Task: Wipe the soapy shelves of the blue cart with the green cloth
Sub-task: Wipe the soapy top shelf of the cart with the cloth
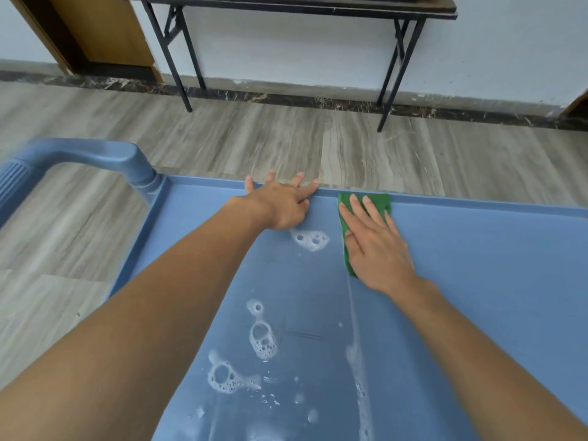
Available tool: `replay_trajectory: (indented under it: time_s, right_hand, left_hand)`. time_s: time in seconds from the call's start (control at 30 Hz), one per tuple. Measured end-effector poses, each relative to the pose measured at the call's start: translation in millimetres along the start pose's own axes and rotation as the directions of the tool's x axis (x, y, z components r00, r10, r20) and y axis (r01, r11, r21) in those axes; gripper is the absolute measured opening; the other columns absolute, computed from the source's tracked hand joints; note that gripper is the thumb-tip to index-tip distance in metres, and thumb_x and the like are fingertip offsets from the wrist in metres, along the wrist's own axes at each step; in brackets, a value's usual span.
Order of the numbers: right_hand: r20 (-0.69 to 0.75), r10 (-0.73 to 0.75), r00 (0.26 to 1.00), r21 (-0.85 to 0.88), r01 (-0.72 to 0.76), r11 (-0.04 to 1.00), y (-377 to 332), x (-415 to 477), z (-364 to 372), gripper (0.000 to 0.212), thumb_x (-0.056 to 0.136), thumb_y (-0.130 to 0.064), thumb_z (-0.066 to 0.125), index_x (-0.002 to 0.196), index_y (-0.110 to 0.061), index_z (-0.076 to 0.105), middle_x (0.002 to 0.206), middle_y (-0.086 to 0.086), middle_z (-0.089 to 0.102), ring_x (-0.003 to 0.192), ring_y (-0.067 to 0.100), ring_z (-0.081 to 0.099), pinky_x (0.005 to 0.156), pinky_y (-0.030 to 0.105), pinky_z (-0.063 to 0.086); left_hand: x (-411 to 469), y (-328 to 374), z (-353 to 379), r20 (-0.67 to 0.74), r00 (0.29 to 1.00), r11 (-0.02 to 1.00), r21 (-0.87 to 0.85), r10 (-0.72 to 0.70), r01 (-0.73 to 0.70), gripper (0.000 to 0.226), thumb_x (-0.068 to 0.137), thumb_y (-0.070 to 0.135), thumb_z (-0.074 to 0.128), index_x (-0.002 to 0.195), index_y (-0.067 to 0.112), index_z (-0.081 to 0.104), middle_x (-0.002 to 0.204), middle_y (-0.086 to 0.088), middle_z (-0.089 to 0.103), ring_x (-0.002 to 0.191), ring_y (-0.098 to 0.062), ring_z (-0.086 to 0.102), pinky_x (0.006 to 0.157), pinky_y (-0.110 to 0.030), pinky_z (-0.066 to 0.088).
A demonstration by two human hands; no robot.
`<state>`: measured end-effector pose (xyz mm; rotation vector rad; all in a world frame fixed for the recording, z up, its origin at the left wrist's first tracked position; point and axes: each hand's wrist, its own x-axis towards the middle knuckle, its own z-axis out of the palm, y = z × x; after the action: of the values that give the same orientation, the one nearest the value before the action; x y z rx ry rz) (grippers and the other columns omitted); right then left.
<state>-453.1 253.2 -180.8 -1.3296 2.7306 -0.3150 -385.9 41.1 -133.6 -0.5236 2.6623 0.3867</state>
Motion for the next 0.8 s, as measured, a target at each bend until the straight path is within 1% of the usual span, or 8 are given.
replay_trajectory:
  time_s: [0.1, 0.2, 0.33, 0.47, 0.57, 0.67, 0.73, 0.8]
  right_hand:
    - [0.03, -0.15, 0.988, -0.01, 0.151, 0.989, 1, -18, -4, 0.056, 0.103, -0.023, 0.031, 0.158, -0.024, 0.023, 0.166, -0.006, 0.015, 0.154, 0.013, 0.006, 0.125, 0.037, 0.002]
    - [0.088, -0.286, 0.954, 0.004, 0.287, 0.958, -2, -57, -8, 0.058, 0.099, -0.023, 0.034, 0.157, -0.024, 0.026, 0.165, -0.006, 0.018, 0.154, 0.014, 0.009, 0.125, 0.042, 0.012]
    - [0.09, -0.339, 0.937, 0.037, 0.337, 0.941, -15, -131, -8, 0.061, 0.096, -0.02, 0.044, 0.156, -0.021, 0.03, 0.165, -0.005, 0.022, 0.154, 0.017, 0.013, 0.122, 0.047, 0.023]
    - [0.004, -0.307, 0.952, 0.058, 0.306, 0.95, -35, -202, -7, 0.061, 0.089, -0.023, 0.046, 0.149, -0.017, 0.044, 0.16, 0.0, 0.034, 0.149, 0.022, 0.029, 0.115, 0.047, 0.029]
    - [-0.132, -0.256, 0.958, -0.045, 0.252, 0.967, -51, -252, 5, 0.059, 0.08, -0.019, 0.044, 0.137, -0.019, 0.06, 0.145, 0.002, 0.054, 0.139, 0.022, 0.045, 0.102, 0.045, 0.04]
    - [-0.169, -0.199, 0.965, -0.224, 0.159, 0.961, -70, -289, 24, 0.049, 0.087, -0.02, 0.032, 0.127, -0.025, 0.061, 0.124, -0.001, 0.069, 0.123, 0.016, 0.054, 0.099, 0.039, 0.041]
    - [-0.202, -0.185, 0.962, -0.334, 0.11, 0.936, -81, -299, 33, 0.037, 0.091, -0.025, 0.034, 0.118, -0.026, 0.058, 0.11, -0.003, 0.074, 0.115, 0.015, 0.057, 0.1, 0.037, 0.037]
    - [-0.246, -0.131, 0.96, -0.342, 0.04, 0.939, -89, -300, 36, 0.035, 0.091, -0.024, 0.034, 0.115, -0.026, 0.06, 0.107, -0.001, 0.075, 0.112, 0.016, 0.058, 0.097, 0.038, 0.042]
  left_hand:
    - [-3, -4, 9, -0.011, 1.0, 1.0, 0.028, 0.0, 0.001, 0.059, 0.103, 0.044, 0.022, 0.152, 0.055, -0.009, 0.168, 0.018, -0.011, 0.153, -0.039, -0.014, 0.114, -0.072, -0.009]
    - [-2, -6, 13, -0.028, 1.0, 1.0, 0.004, 0.013, -0.013, 0.059, 0.103, 0.044, 0.023, 0.151, 0.057, -0.009, 0.167, 0.019, -0.011, 0.153, -0.038, -0.015, 0.112, -0.072, -0.012]
    - [0, -7, 17, -0.051, 0.999, 1.0, 0.003, -0.001, 0.001, 0.06, 0.103, 0.045, 0.025, 0.15, 0.059, -0.01, 0.167, 0.021, -0.011, 0.153, -0.035, -0.016, 0.112, -0.071, -0.013]
    - [0, -4, 13, -0.035, 0.999, 1.0, 0.006, -0.031, 0.031, 0.06, 0.103, 0.045, 0.026, 0.149, 0.06, -0.009, 0.167, 0.022, -0.011, 0.154, -0.035, -0.014, 0.114, -0.072, -0.01]
    - [-1, -3, 10, -0.013, 0.999, 0.999, 0.012, -0.04, 0.04, 0.06, 0.103, 0.045, 0.025, 0.149, 0.061, -0.009, 0.167, 0.022, -0.01, 0.154, -0.035, -0.012, 0.115, -0.072, -0.008]
    - [-5, -1, 10, -0.013, 0.999, 0.999, 0.028, -0.045, 0.046, 0.059, 0.103, 0.045, 0.023, 0.149, 0.06, -0.009, 0.167, 0.022, -0.01, 0.155, -0.033, -0.011, 0.116, -0.071, -0.008]
    - [-8, 0, 9, -0.013, 0.999, 0.998, 0.033, -0.045, 0.045, 0.058, 0.104, 0.044, 0.022, 0.15, 0.059, -0.008, 0.167, 0.021, -0.009, 0.155, -0.032, -0.011, 0.116, -0.07, -0.008]
    - [-10, 1, 6, -0.008, 0.999, 0.998, 0.033, -0.047, 0.047, 0.057, 0.104, 0.045, 0.021, 0.151, 0.059, -0.007, 0.167, 0.021, -0.007, 0.155, -0.031, -0.01, 0.117, -0.069, -0.007]
